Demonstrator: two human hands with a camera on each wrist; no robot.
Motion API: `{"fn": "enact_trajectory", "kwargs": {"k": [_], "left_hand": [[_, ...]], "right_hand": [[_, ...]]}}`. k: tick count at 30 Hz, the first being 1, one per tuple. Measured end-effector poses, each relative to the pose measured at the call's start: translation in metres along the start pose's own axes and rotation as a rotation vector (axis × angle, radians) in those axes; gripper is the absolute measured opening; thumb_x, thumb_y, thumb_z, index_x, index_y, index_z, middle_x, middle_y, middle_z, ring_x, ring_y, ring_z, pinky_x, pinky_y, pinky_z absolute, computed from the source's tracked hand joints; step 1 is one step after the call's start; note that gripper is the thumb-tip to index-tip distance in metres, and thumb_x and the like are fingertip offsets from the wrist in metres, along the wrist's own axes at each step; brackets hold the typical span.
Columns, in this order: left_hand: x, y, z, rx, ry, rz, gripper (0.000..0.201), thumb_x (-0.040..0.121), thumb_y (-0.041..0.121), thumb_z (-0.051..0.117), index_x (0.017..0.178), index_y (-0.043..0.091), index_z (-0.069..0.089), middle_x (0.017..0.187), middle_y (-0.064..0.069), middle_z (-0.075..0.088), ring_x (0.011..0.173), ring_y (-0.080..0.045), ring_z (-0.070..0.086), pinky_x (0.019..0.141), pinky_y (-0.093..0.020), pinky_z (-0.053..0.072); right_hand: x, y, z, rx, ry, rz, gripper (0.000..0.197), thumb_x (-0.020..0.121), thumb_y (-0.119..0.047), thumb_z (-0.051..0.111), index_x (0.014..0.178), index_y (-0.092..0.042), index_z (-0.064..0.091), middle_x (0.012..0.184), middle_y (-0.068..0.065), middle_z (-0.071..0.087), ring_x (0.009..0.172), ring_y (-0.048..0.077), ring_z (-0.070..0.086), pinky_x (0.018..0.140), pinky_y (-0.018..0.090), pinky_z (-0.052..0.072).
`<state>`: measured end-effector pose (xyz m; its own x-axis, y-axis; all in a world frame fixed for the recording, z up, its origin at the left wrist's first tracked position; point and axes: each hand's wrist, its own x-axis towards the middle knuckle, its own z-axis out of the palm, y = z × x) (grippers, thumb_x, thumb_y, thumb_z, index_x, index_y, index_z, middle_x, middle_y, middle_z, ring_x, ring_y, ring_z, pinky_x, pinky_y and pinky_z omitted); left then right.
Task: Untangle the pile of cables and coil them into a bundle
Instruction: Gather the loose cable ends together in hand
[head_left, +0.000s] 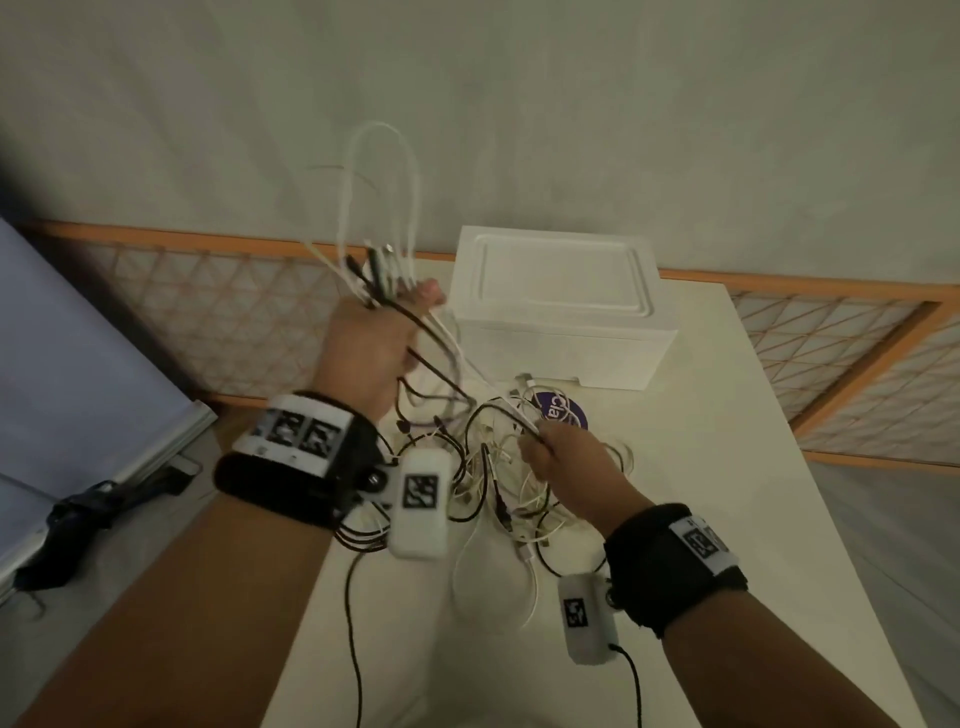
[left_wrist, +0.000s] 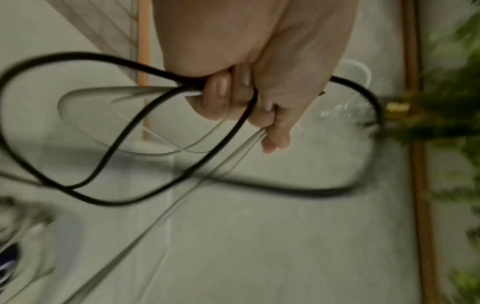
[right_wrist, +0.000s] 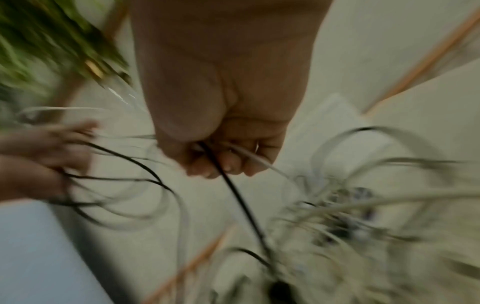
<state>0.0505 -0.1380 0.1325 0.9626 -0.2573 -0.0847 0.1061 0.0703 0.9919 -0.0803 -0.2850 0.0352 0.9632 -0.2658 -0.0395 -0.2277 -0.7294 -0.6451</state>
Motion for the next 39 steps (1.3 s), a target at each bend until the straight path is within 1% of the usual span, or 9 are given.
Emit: {"fn": "enact_trajectory", "kwargs": {"k": [6,13,17,21,23,25,28,33,39], "left_hand": [[0.006,0.024,-0.006,-0.001,-0.110,0.112,0.024,0.087,0.019,0.068,0.063,0.017,0.070,0.066,-0.011,0.040,0.039,-0.007,0.027,0.035,-0.016,0.021],[-0.021,0.038,0.042,0.245,-0.308,0.155,0.020,0.084,0.025,0.071,0.065,0.018,0.069,0.038,0.012,0.040,0.039,-0.010,0.030,0.045,-0.024,0.024],[-0.038,0.040,0.084,0.130,-0.479,0.058,0.009,0.087,0.015,0.067,0.079,0.010,0.066,0.042,0.012,0.051,0.036,-0.004,0.040,0.040,-0.018,0.030],[-0.028,0.000,0.083,0.233,-0.511,-0.161,0.021,0.081,0.014,0.074,0.096,0.016,0.060,0.045,0.014,0.049,0.041,-0.006,0.030,0.044,-0.022,0.025],[-0.026,-0.027,0.073,0.237,-0.427,-0.302,0.017,0.082,0.007,0.072,0.084,0.011,0.055,0.047,0.010,0.048,0.042,-0.007,0.029,0.043,-0.022,0.026],[-0.026,-0.047,0.067,0.157,-0.251,-0.402,0.017,0.085,0.000,0.062,0.078,0.008,0.050,0.057,-0.001,0.044,0.039,-0.007,0.029,0.040,-0.020,0.025],[-0.033,-0.055,0.067,0.013,-0.173,-0.462,0.018,0.094,0.004,0.049,0.077,0.010,0.047,0.069,-0.006,0.047,0.039,-0.007,0.030,0.041,-0.020,0.024],[-0.050,-0.030,0.074,0.097,-0.418,-0.305,0.031,0.099,0.026,0.046,0.071,0.014,0.050,0.056,0.000,0.045,0.041,-0.010,0.032,0.047,-0.025,0.026],[-0.041,-0.007,0.046,0.374,-0.684,-0.289,0.029,0.101,0.027,0.043,0.074,0.017,0.047,0.046,0.009,0.035,0.037,-0.004,0.022,0.036,-0.016,0.015]], "right_hand": [[-0.004,0.017,0.005,-0.054,-0.047,0.082,0.023,0.093,-0.035,0.054,0.101,-0.014,0.054,0.092,0.004,0.065,0.086,0.023,0.062,0.075,0.032,0.047],[-0.014,-0.025,-0.053,0.568,0.126,-0.224,0.097,0.069,-0.031,0.074,0.149,-0.030,0.017,0.145,-0.009,0.038,0.135,0.003,0.034,0.111,0.030,0.031],[-0.016,-0.040,-0.067,0.485,0.243,-0.263,0.076,0.079,-0.019,0.075,0.142,-0.022,0.032,0.103,-0.006,0.063,0.095,-0.001,0.059,0.082,0.015,0.046],[-0.017,0.001,-0.066,0.480,0.482,0.137,0.035,0.088,-0.011,0.058,0.121,-0.018,0.048,0.072,-0.003,0.055,0.063,0.010,0.053,0.062,0.030,0.044],[-0.019,0.027,-0.067,0.447,0.406,0.384,0.059,0.087,-0.014,0.058,0.140,-0.010,0.032,0.100,0.007,0.062,0.088,0.019,0.060,0.078,0.036,0.048],[-0.023,0.039,-0.065,0.222,0.311,0.488,0.089,0.082,-0.019,0.066,0.150,-0.006,0.008,0.143,0.020,0.036,0.129,0.033,0.040,0.106,0.043,0.036],[-0.028,0.022,-0.058,0.036,0.323,0.245,0.103,0.075,-0.023,0.072,0.151,-0.011,0.003,0.156,0.012,0.011,0.144,0.026,0.009,0.117,0.038,0.014],[-0.018,-0.026,-0.038,0.694,-0.042,-0.063,0.068,0.077,-0.003,0.072,0.134,-0.013,0.036,0.106,-0.003,0.061,0.100,0.012,0.062,0.083,0.031,0.052],[-0.010,-0.030,-0.037,0.833,-0.117,-0.156,0.054,0.069,0.002,0.065,0.115,-0.017,0.045,0.094,0.012,0.061,0.084,0.029,0.064,0.073,0.044,0.053]]}}
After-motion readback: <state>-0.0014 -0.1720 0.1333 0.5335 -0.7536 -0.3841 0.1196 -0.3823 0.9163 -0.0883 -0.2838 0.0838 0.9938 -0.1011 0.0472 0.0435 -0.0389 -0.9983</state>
